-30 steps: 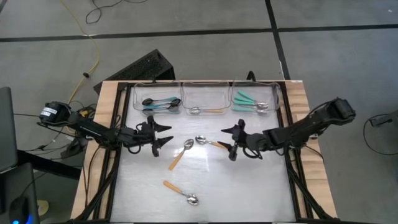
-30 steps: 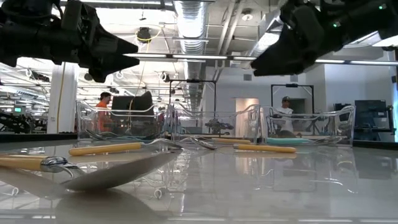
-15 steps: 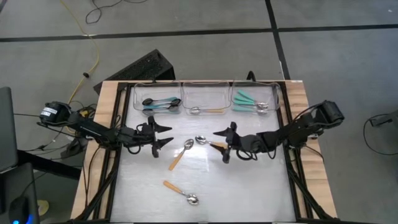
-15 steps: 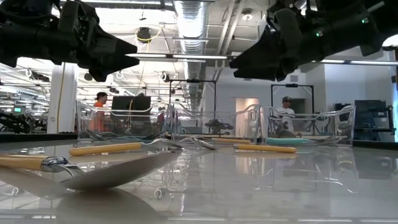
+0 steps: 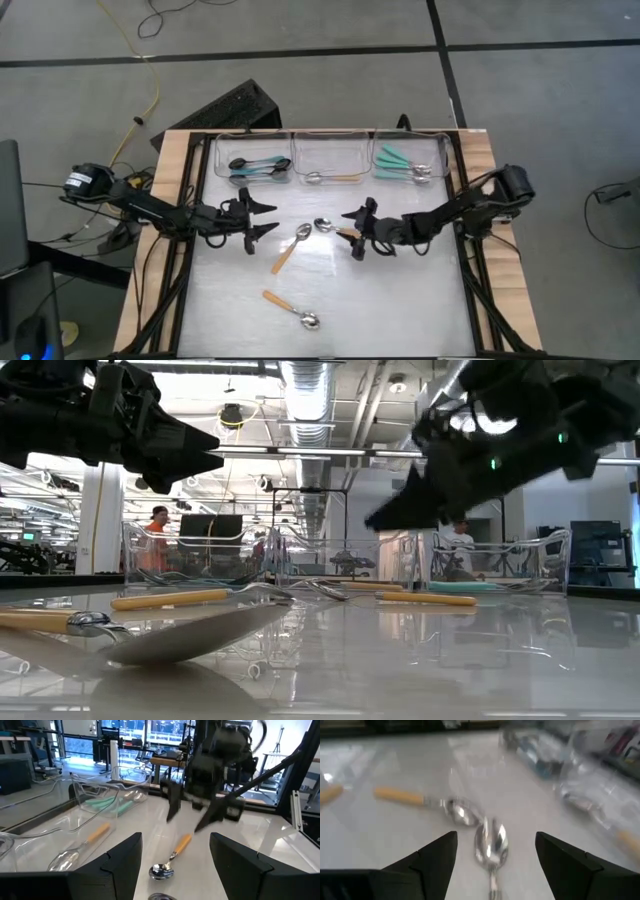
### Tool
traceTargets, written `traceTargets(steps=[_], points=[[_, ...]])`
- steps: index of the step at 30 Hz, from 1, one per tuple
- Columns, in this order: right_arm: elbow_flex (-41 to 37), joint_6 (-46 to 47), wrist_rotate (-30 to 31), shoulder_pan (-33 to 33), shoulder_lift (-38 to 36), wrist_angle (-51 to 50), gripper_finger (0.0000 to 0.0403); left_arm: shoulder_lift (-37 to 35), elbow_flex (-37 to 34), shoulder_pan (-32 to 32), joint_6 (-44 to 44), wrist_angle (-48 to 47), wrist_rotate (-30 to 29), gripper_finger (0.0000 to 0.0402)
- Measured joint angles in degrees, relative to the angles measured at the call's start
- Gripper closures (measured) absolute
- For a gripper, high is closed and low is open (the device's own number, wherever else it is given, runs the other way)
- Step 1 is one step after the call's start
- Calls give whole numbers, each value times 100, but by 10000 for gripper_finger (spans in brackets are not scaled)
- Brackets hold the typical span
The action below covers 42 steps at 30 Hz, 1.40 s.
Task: Sort silverware by color (type)
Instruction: Put the middle right yellow spoon into the top center transparent bin
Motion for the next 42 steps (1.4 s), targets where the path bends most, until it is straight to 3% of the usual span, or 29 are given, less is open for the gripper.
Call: traceTargets(steps=[15, 25, 31, 42], points=[[14, 365, -15, 51, 1223, 428, 107, 0, 0, 1, -70, 3, -138, 184], [29, 873, 67, -131, 1593, 499, 119, 0, 0, 2, -69, 3, -163, 184], [40, 1274, 74, -232, 1589, 196, 175, 0, 0, 2, -70, 6, -162, 184], [18, 1168, 126, -241, 1596, 157, 327, 0, 0, 1, -79, 7, -162, 184]])
